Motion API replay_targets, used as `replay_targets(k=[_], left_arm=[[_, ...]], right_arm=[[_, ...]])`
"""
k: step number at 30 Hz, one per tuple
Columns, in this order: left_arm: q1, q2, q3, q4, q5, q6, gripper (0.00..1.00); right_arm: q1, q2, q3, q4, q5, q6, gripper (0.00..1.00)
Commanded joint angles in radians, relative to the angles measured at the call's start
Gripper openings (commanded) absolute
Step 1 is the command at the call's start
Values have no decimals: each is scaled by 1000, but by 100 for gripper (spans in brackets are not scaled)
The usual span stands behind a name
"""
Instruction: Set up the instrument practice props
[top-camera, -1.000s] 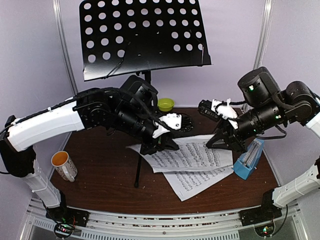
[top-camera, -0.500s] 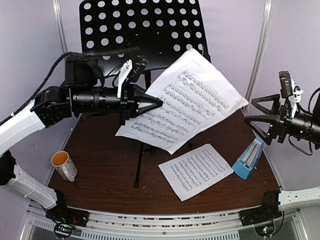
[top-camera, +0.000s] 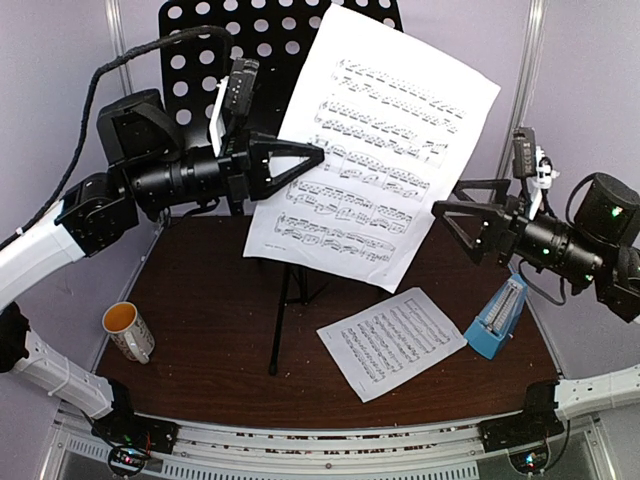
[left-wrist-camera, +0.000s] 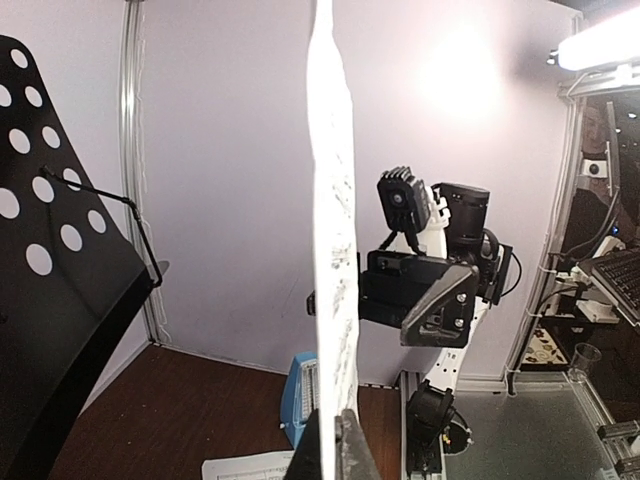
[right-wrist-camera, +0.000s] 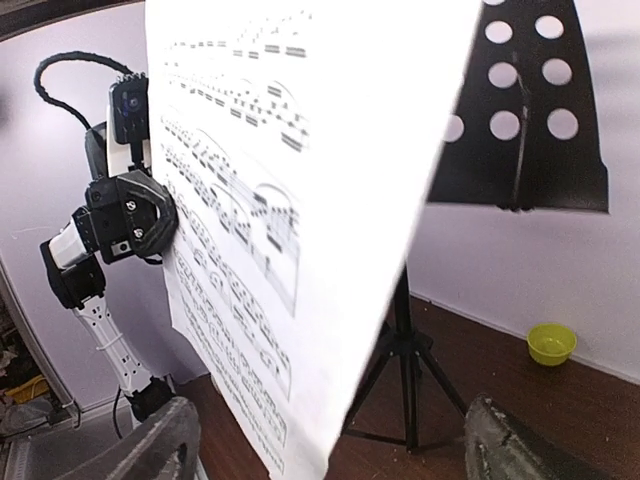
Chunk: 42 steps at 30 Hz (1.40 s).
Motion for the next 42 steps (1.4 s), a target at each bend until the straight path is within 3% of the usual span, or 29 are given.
replay_targets(k=[1, 4, 5, 6, 7, 12, 16, 26, 33, 39, 42], left_arm=[[7, 13, 25, 73, 2, -42, 0], [3, 23, 22, 96, -13, -68, 0], [-1, 23, 22, 101, -38, -76, 0], [-5, 22, 22, 100, -64, -79, 0], [-10, 21, 27, 92, -95, -76, 4], [-26, -11, 66, -32, -320, -38, 42], [-35, -49, 104, -147, -477, 8, 53], [-89, -94, 207, -245, -751, 147, 56], [-95, -92, 254, -197, -963, 205, 55], [-95, 50, 475, -380, -1000, 255, 54], [-95, 66, 489, -434, -984, 238, 54]], right_arm=[[-2, 78, 99, 181, -52, 23, 80], [-3, 124, 174, 186, -44, 21, 45], [-3, 134, 196, 184, -37, 22, 32], [-3, 143, 220, 175, -19, 24, 10], [-3, 153, 244, 156, 8, 27, 0], [-4, 200, 386, 40, 98, 1, 0], [-4, 269, 522, -75, 95, -78, 0], [-6, 455, 865, -265, 72, -303, 0], [-31, 591, 1080, -266, 109, -351, 0], [-94, 661, 1156, -221, 96, -317, 0], [-121, 687, 1171, -207, 77, -299, 0]])
